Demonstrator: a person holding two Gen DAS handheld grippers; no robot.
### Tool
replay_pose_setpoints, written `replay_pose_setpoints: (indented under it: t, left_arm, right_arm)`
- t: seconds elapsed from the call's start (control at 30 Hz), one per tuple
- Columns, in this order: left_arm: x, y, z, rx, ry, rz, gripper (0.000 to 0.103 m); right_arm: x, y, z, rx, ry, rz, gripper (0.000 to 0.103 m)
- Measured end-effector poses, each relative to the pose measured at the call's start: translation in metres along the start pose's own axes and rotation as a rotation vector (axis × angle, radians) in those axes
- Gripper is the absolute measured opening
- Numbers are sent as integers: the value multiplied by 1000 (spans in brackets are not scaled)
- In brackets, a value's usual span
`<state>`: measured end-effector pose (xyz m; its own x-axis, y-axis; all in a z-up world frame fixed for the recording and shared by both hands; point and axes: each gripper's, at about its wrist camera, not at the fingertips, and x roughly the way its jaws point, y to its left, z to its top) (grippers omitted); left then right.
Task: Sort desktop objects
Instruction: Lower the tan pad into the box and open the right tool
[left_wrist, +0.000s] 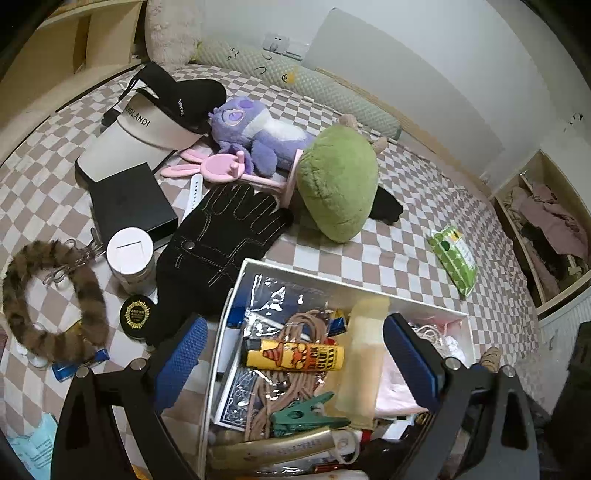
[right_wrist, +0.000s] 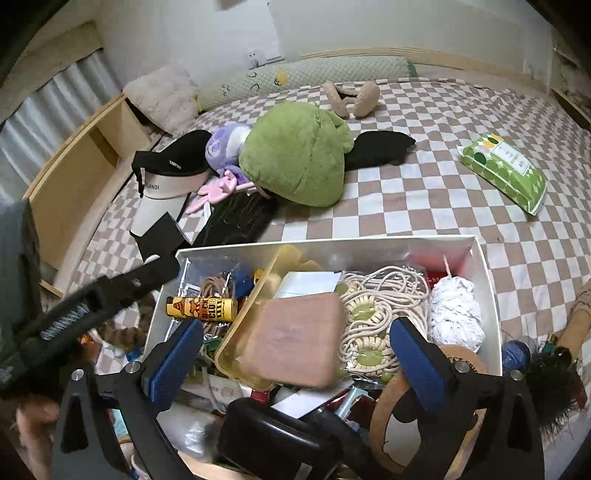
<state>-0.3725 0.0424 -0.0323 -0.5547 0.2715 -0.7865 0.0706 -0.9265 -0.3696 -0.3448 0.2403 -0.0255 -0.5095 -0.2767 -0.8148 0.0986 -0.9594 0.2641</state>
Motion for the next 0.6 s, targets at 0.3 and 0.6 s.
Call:
replay_pose_setpoints:
  t: [0.3, 0.6]
  left_arm:
    - [-8, -5, -5, 33, -5, 4, 97]
    - [-26, -20, -18, 140, -23, 61, 102]
  right_arm:
    - [-10, -8, -5, 5, -7, -10, 101]
    - [-31, -15, -14, -16, -59, -78, 103]
